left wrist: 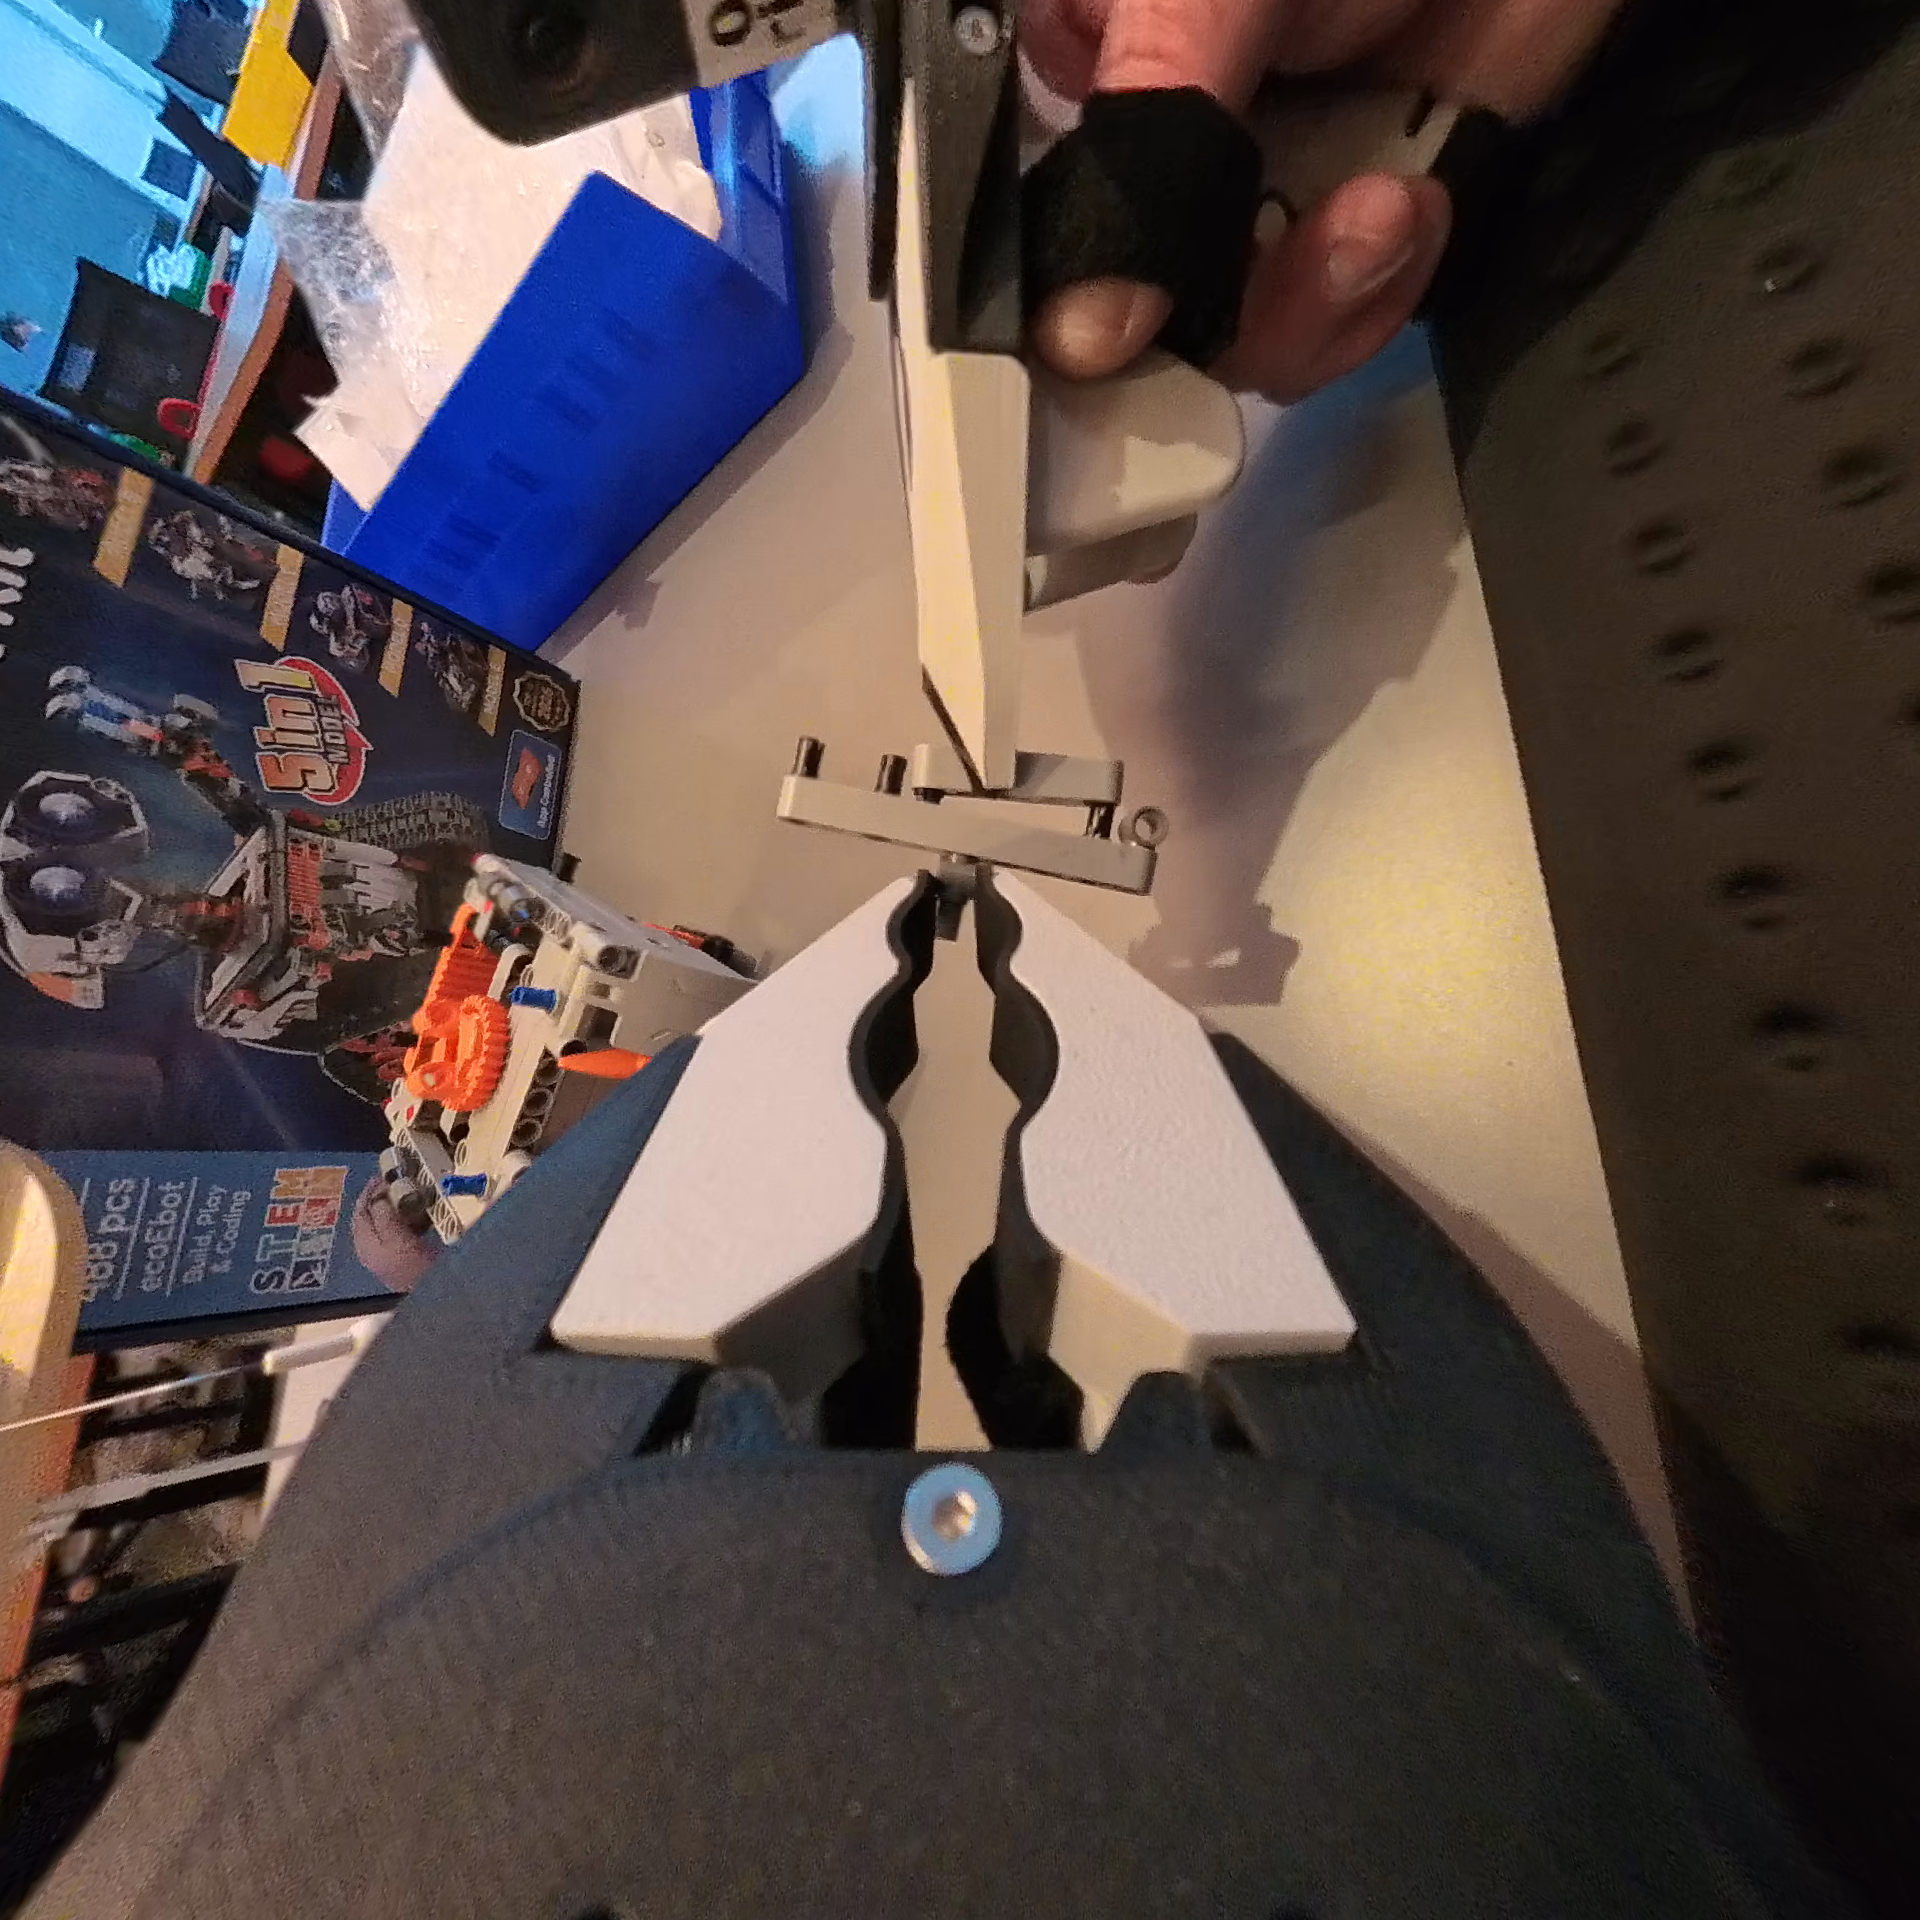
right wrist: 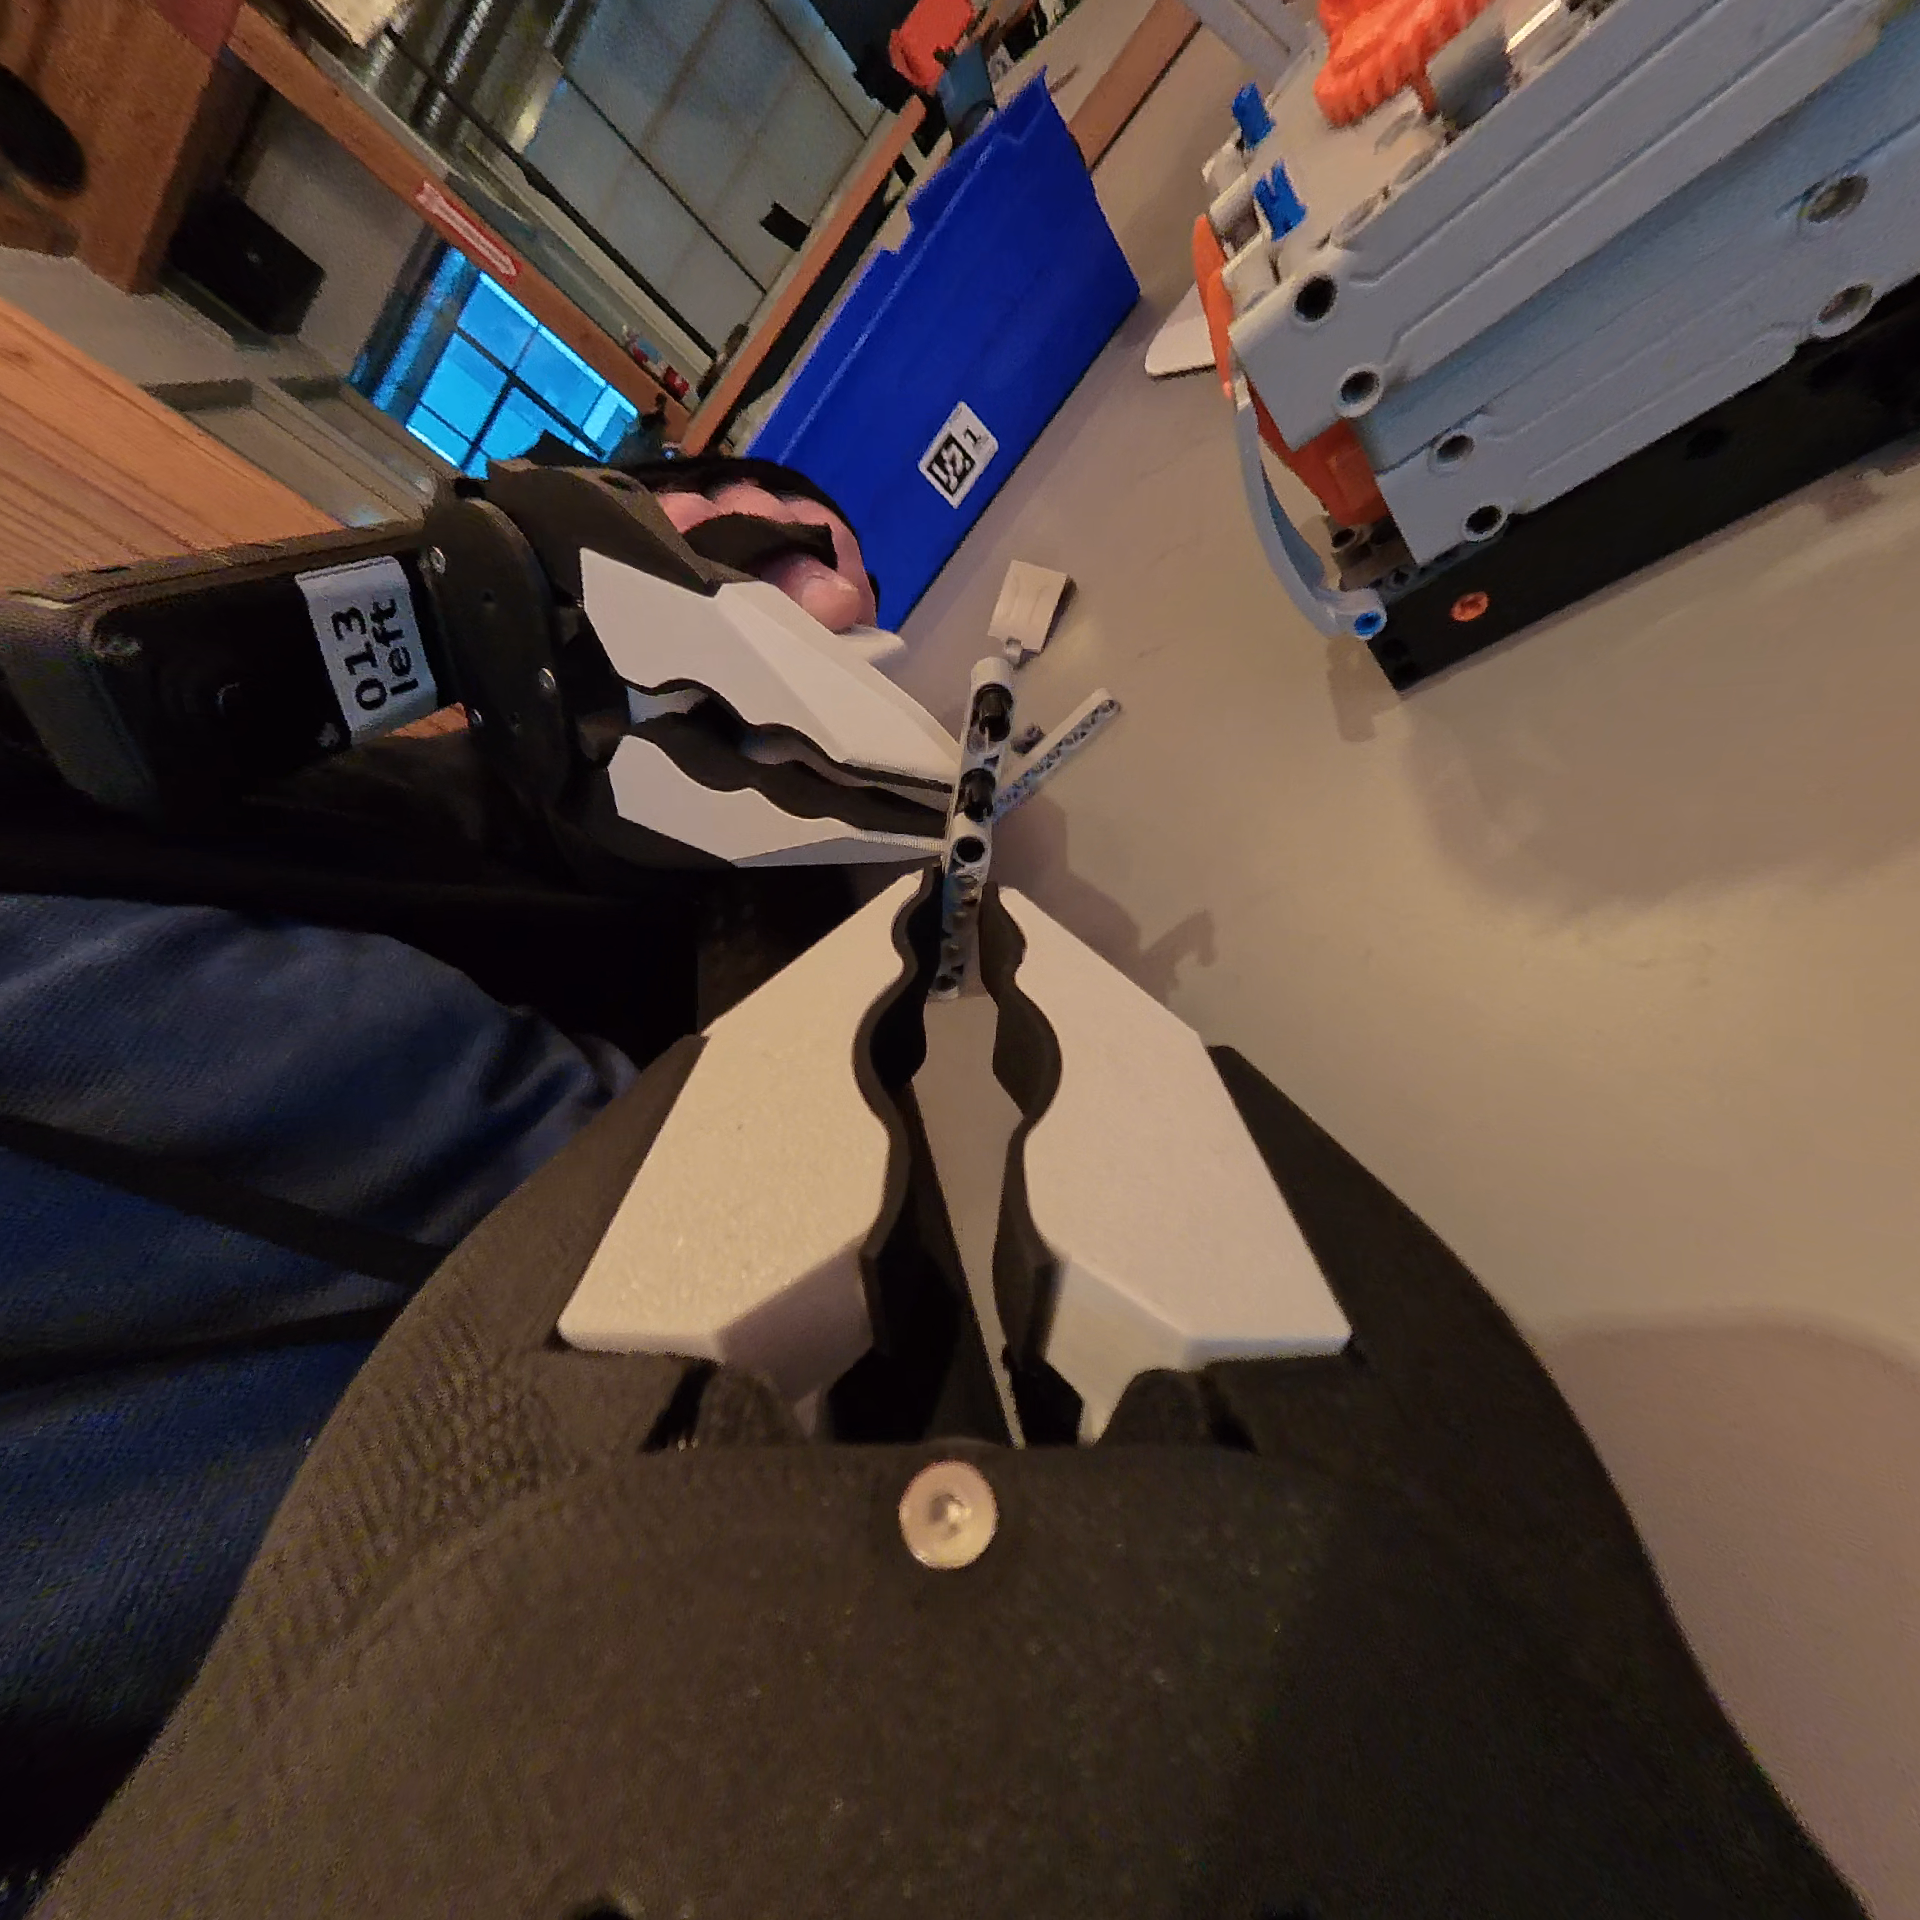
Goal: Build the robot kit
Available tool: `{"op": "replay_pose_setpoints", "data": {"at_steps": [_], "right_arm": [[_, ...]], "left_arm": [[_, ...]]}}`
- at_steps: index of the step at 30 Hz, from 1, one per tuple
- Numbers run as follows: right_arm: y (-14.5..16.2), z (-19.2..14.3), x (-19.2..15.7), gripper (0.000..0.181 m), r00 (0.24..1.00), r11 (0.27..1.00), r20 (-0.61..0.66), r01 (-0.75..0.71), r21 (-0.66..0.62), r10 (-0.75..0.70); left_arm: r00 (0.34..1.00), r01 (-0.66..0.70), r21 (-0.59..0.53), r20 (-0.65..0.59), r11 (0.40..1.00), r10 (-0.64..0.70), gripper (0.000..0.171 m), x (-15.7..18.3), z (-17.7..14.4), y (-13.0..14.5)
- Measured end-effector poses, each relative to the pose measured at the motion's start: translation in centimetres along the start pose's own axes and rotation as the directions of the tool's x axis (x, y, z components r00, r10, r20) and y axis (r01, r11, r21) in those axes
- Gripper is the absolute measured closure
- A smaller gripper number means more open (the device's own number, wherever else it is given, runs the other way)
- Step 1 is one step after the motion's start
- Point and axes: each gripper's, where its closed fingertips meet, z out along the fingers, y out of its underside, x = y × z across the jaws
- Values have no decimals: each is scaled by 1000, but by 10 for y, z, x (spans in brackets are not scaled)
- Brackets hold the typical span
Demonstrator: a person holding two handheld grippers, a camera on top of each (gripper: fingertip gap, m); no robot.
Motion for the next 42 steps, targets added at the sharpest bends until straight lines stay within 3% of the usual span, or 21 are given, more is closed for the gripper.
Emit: {"op": "replay_pose_setpoints", "data": {"at_steps": [6, 17, 19, 23, 26, 27, 32, 42], "right_arm": [[-12, -5, -10, 177, 998, 997, 64, 18, 75, -23], [-34, -16, -35, 177, 979, 971, 173, 66, 231, -108], [-37, -18, -38, 177, 978, 965, 165, 85, 248, -128], [-40, -21, -42, 177, 974, 954, 150, 126, 270, -171], [-39, -17, -47, 177, 970, 954, 147, 154, 258, -196], [-39, -16, -47, 178, 970, 954, 145, 156, 257, -197], [-43, -17, -50, 173, 965, 937, 95, 209, 281, -244], [-35, -12, -51, 177, 958, 938, 83, 250, 239, -276]], "left_arm": [[990, 144, 92, -19, 985, -143, 166, -11, -6, -10], [908, 416, 246, -162, 875, -386, 155, -27, -22, -27], [848, 516, 234, -273, 824, -453, 155, -22, -24, -27], [622, 733, 161, -550, 661, -557, 146, -11, -28, -36], [506, 796, 109, -659, 596, -556, 156, -2, -29, -44], [496, 802, 112, -673, 587, -549, 164, -1, -30, -45], [468, 830, 120, -682, 545, -562, 167, -9, -33, -44], [491, 825, 149, -667, 545, -560, 167, -13, -36, -47]]}}
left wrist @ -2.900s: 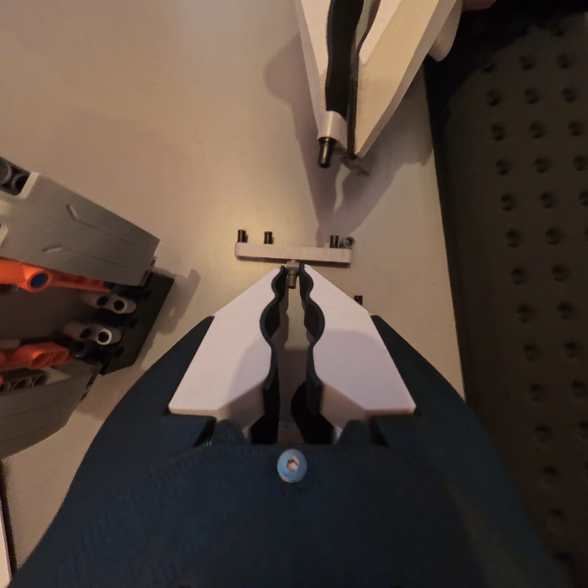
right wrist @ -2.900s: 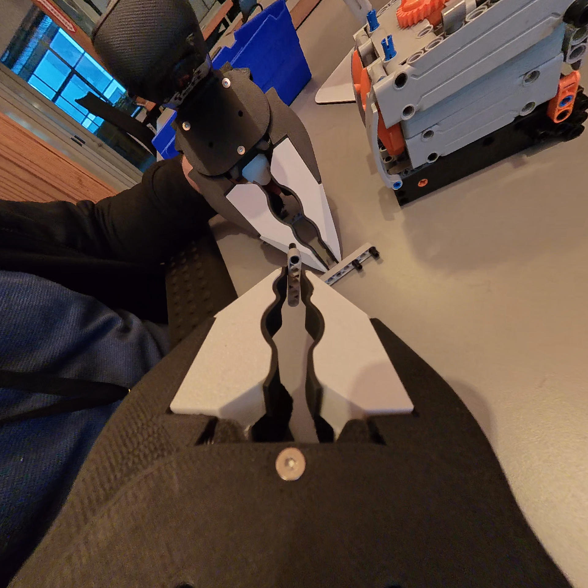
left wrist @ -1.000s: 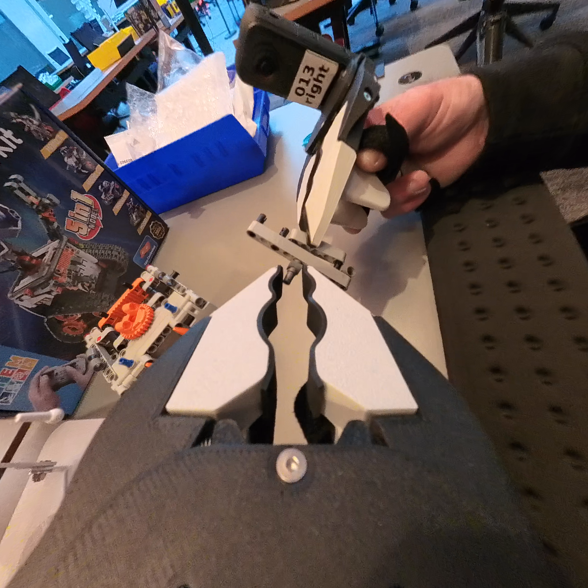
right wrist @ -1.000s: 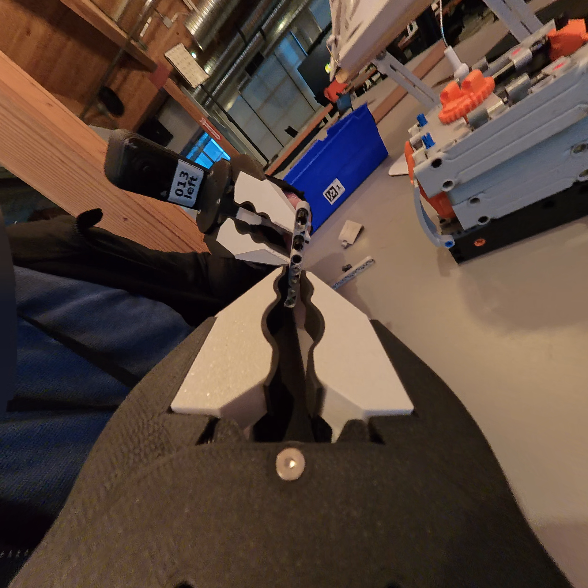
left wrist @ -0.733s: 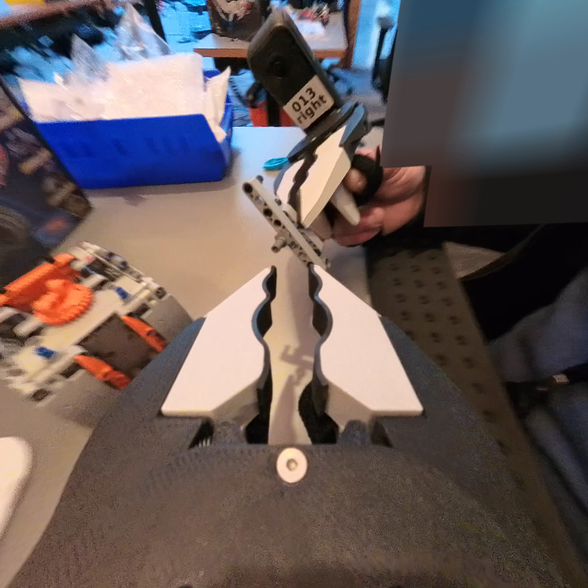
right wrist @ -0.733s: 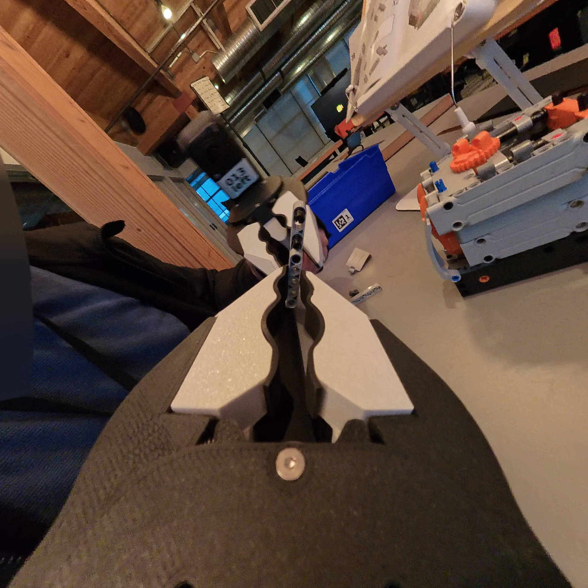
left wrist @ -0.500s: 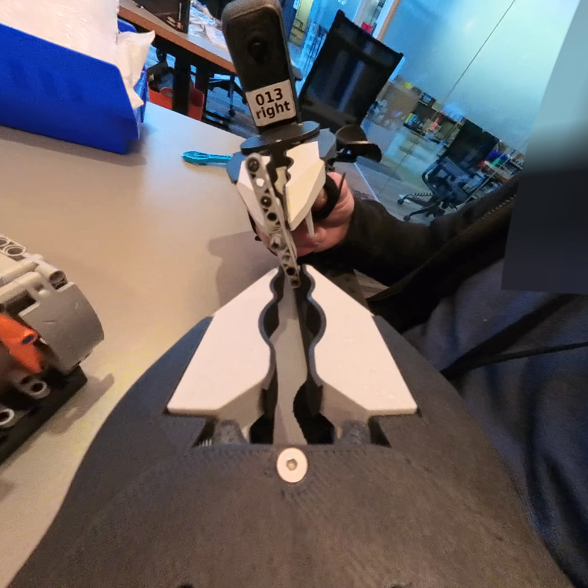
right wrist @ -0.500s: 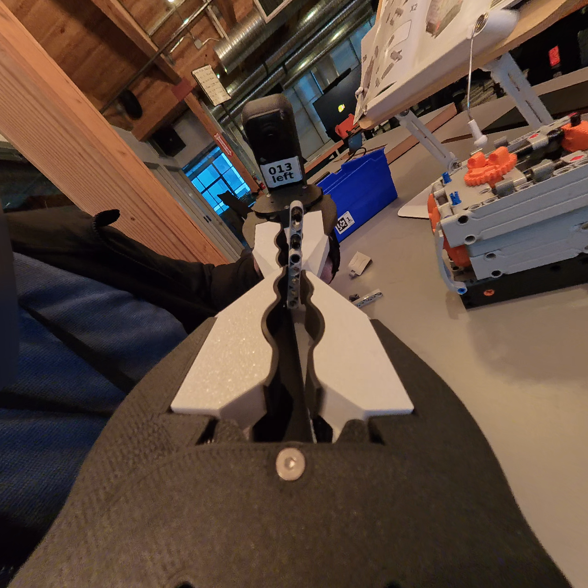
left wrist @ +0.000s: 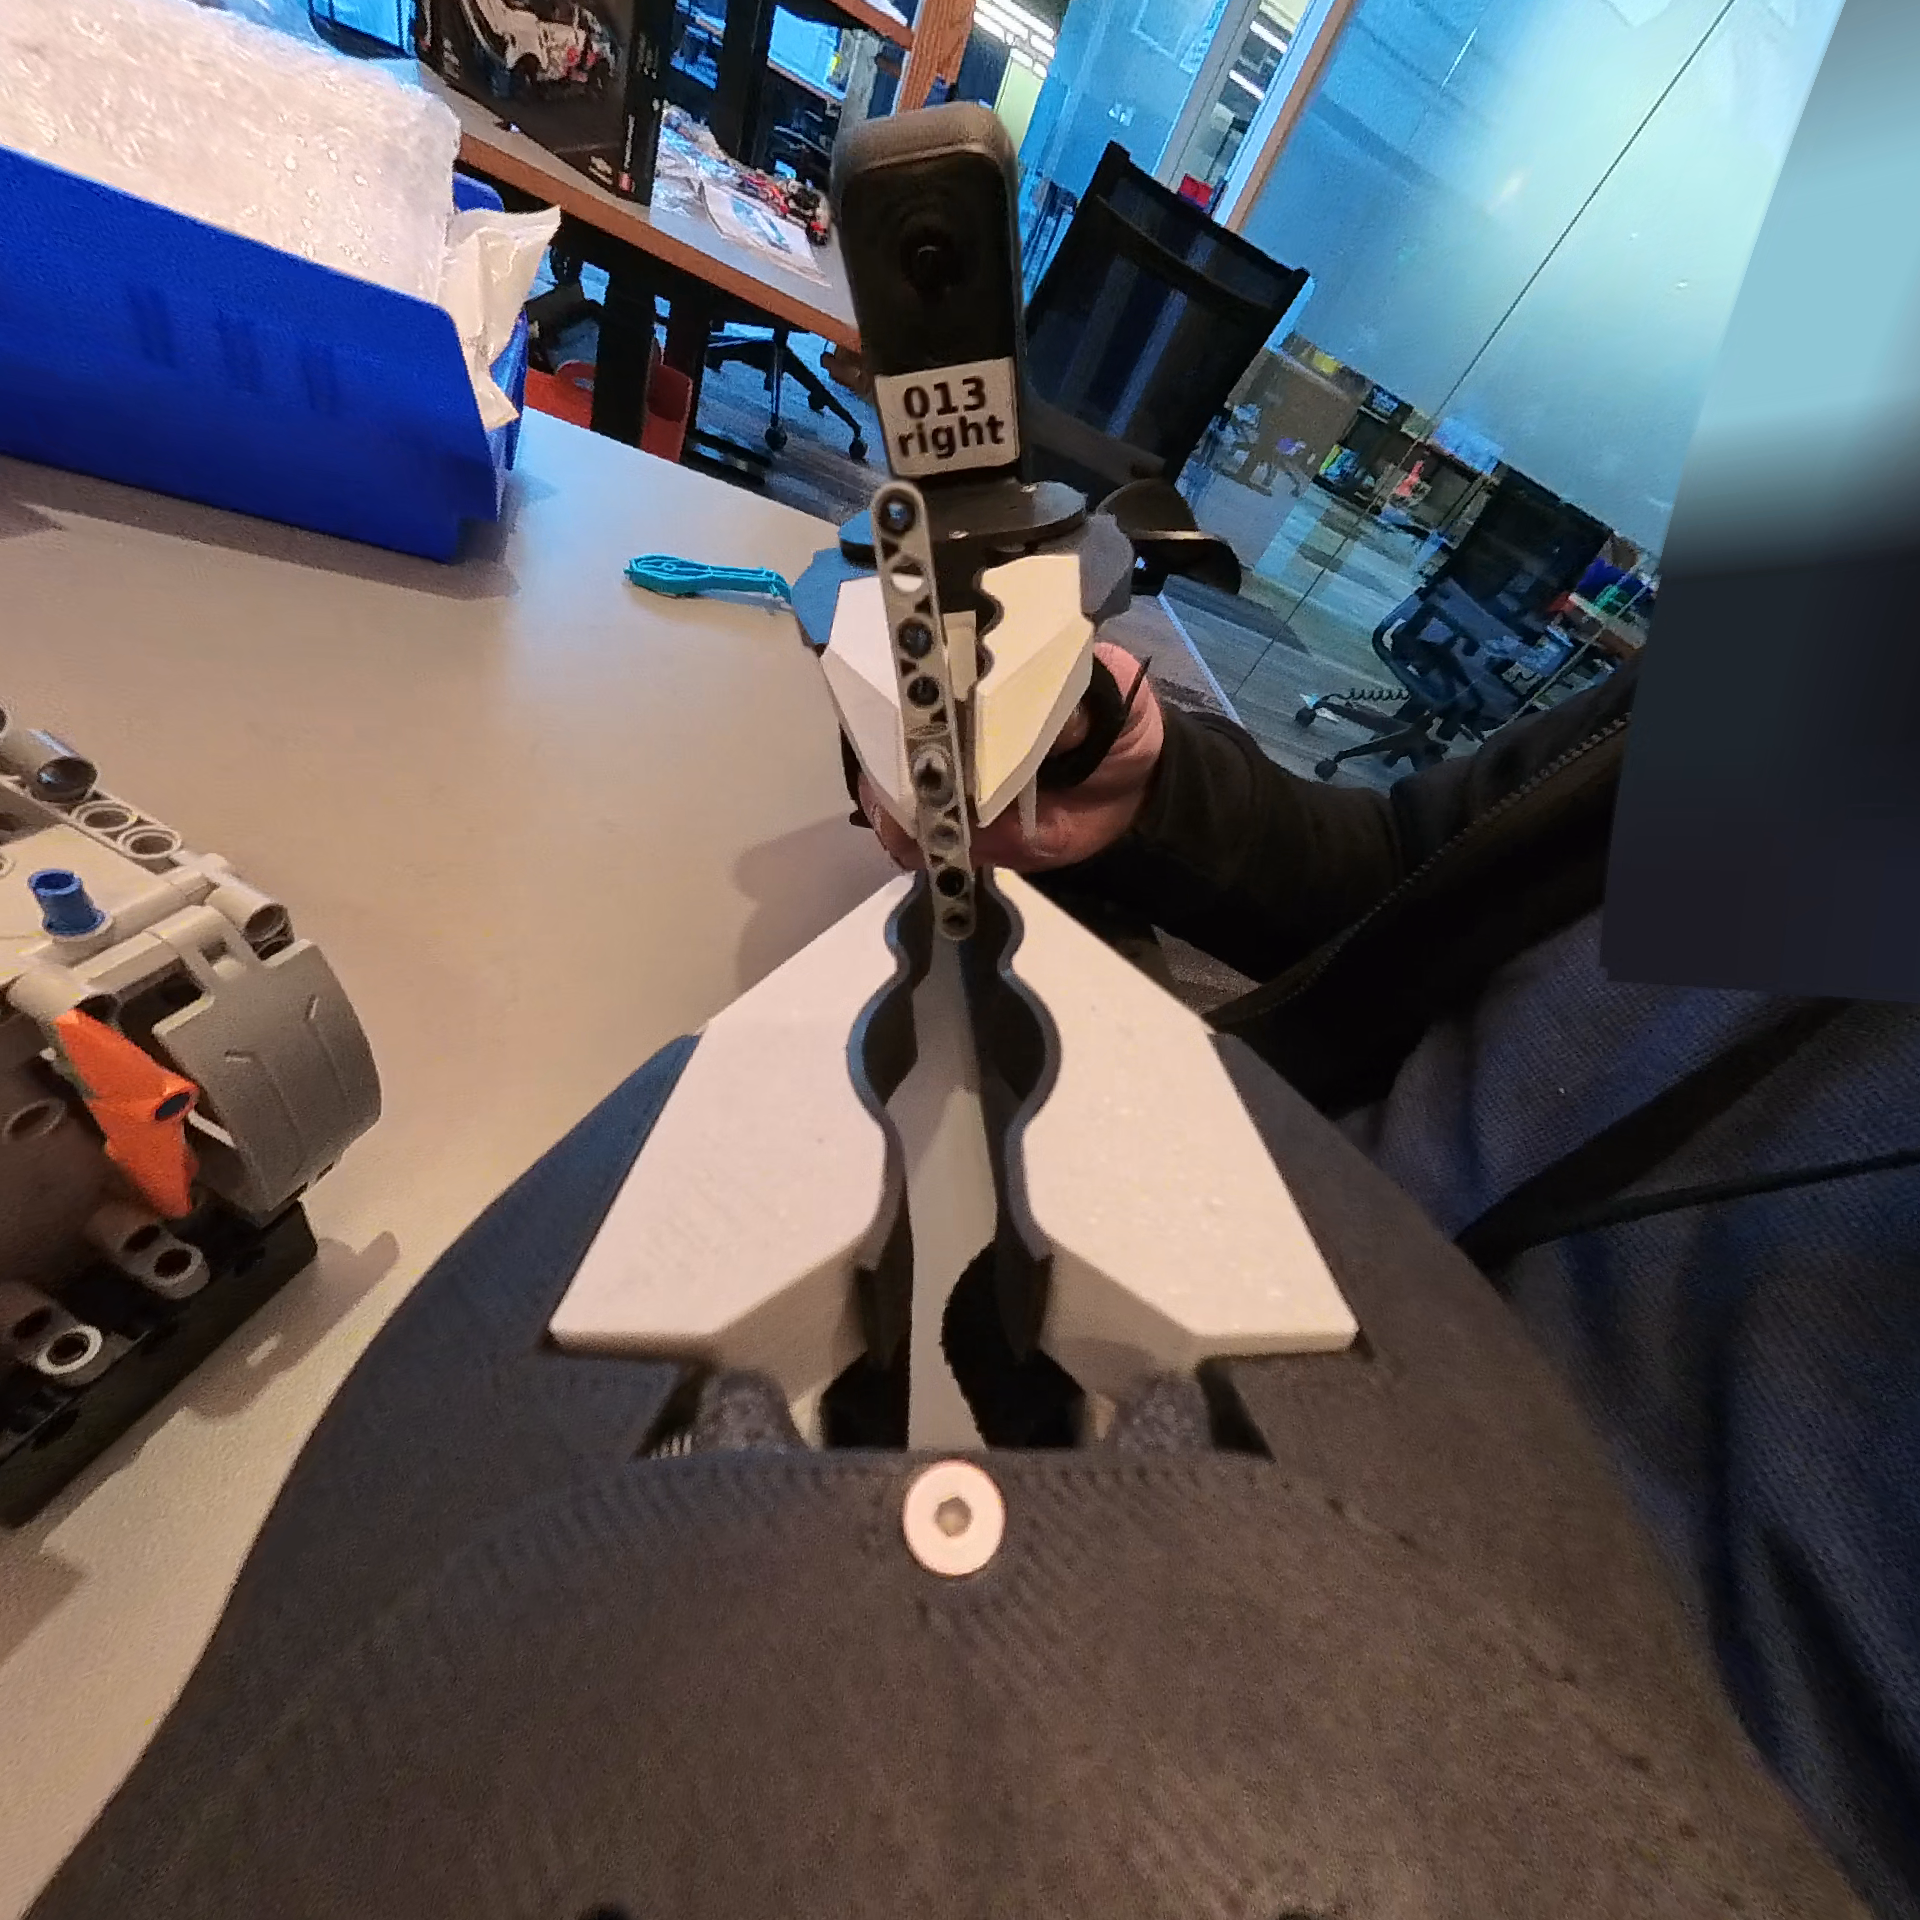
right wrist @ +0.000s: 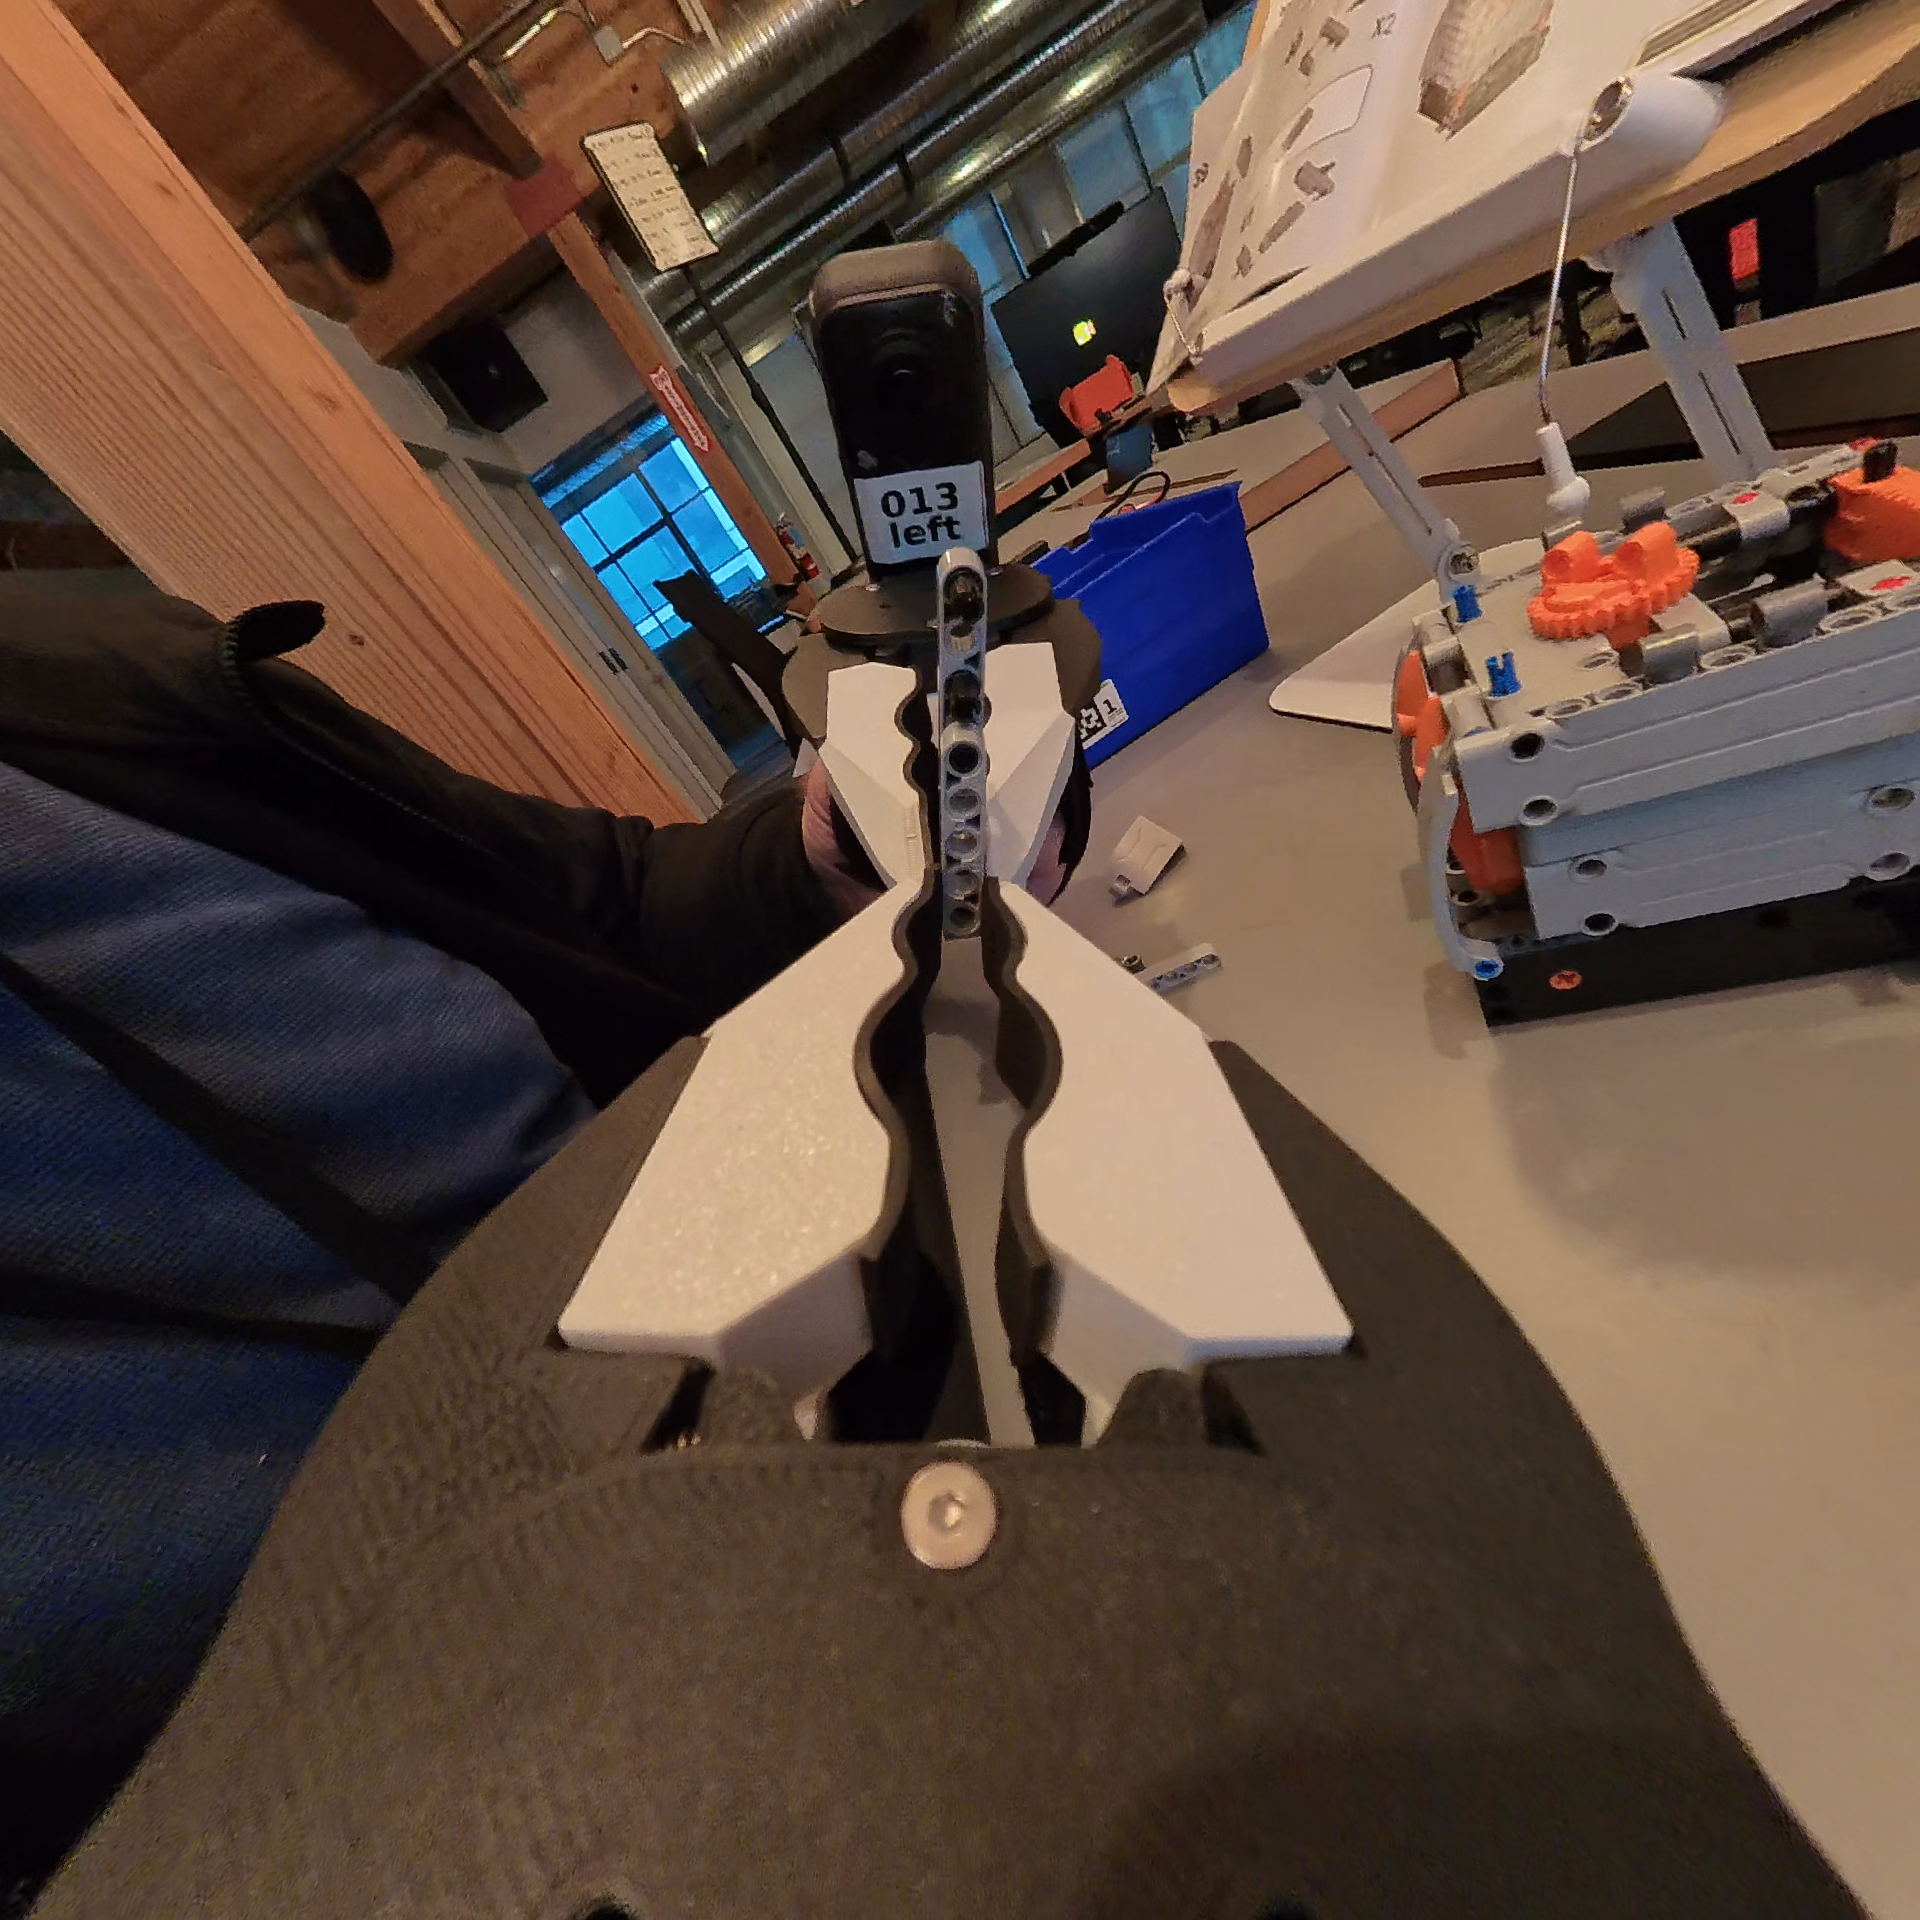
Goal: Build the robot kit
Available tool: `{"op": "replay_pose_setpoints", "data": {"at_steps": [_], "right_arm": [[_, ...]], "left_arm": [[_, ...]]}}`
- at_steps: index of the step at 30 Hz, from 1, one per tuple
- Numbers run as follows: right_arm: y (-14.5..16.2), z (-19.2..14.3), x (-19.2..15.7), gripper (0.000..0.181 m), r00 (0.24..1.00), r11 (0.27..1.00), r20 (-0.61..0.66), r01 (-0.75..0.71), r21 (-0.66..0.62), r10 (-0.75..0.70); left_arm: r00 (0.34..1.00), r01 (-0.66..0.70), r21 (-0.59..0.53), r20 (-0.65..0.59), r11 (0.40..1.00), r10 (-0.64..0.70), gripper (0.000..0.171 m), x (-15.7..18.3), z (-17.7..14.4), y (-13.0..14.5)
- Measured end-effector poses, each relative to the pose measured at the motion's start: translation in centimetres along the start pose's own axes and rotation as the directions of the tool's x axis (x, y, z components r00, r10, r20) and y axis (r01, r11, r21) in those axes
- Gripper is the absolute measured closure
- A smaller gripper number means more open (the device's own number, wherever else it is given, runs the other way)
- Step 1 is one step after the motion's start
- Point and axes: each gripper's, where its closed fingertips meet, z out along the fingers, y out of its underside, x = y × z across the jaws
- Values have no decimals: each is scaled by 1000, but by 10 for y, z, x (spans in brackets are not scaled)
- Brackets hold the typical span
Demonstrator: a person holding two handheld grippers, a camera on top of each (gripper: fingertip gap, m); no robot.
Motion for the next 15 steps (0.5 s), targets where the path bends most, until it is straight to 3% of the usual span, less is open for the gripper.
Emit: {"op": "replay_pose_setpoints", "data": {"at_steps": [15], "right_arm": [[-7, -3, -16, 177, 994, 998, 104, 28, 62, -34]], "left_arm": [[996, 35, 66, -83, 997, -29, 167, 17, 1, -11]]}}
